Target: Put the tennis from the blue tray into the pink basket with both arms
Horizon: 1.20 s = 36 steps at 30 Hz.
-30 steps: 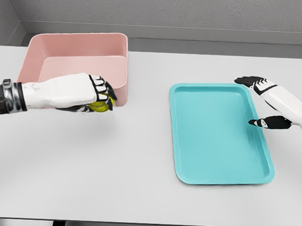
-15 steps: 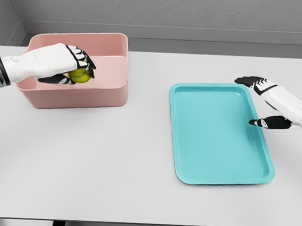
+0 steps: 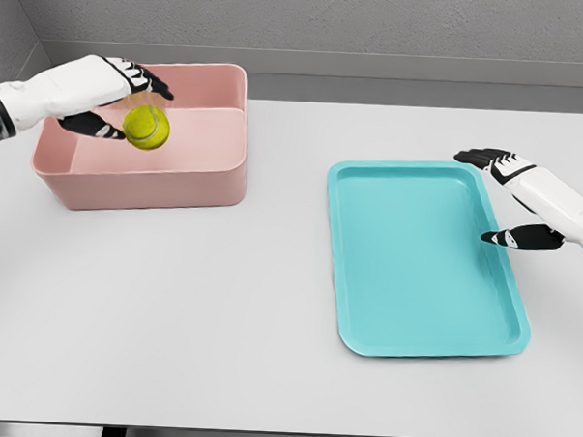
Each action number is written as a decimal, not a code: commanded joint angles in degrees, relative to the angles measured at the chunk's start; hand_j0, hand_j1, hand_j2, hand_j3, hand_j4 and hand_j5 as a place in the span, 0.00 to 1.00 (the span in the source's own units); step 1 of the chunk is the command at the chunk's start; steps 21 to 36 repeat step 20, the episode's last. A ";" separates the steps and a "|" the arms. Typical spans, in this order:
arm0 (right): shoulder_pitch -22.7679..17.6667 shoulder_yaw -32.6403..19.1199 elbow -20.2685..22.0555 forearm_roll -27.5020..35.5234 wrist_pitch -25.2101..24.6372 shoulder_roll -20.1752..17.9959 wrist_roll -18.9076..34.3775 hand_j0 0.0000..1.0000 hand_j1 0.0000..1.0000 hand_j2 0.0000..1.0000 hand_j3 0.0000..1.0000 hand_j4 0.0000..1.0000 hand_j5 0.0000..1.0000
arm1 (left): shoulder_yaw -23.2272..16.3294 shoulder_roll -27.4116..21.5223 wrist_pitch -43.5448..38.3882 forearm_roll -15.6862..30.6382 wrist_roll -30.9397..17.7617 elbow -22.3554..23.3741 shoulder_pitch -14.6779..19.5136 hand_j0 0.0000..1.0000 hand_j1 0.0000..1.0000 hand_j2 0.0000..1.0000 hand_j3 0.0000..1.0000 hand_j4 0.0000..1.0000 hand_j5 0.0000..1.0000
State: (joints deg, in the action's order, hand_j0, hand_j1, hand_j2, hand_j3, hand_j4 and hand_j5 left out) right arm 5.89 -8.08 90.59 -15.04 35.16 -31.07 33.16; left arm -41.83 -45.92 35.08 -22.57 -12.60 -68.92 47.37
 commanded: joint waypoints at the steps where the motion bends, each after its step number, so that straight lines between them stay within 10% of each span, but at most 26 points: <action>1: 0.00 -0.01 -0.15 0.45 -0.16 -0.04 -0.03 1.00 1.00 1.00 1.00 1.00 1.00 | 0.08 0.48 -0.08 0.42 0.12 0.45 0.00 1.00 1.00 1.00 1.00 1.00 1.00; 17: 0.00 -0.01 -0.24 0.45 -0.16 -0.13 -0.03 1.00 1.00 1.00 1.00 1.00 1.00 | 3.24 -10.16 -0.08 1.74 0.03 -0.69 -3.34 1.00 1.00 1.00 1.00 1.00 1.00; 36: 0.00 -0.27 -0.24 0.45 -0.16 -0.13 -0.03 1.00 1.00 1.00 1.00 1.00 1.00 | 3.42 -10.16 -0.08 1.56 -0.06 -0.78 -4.39 1.00 1.00 1.00 1.00 1.00 1.00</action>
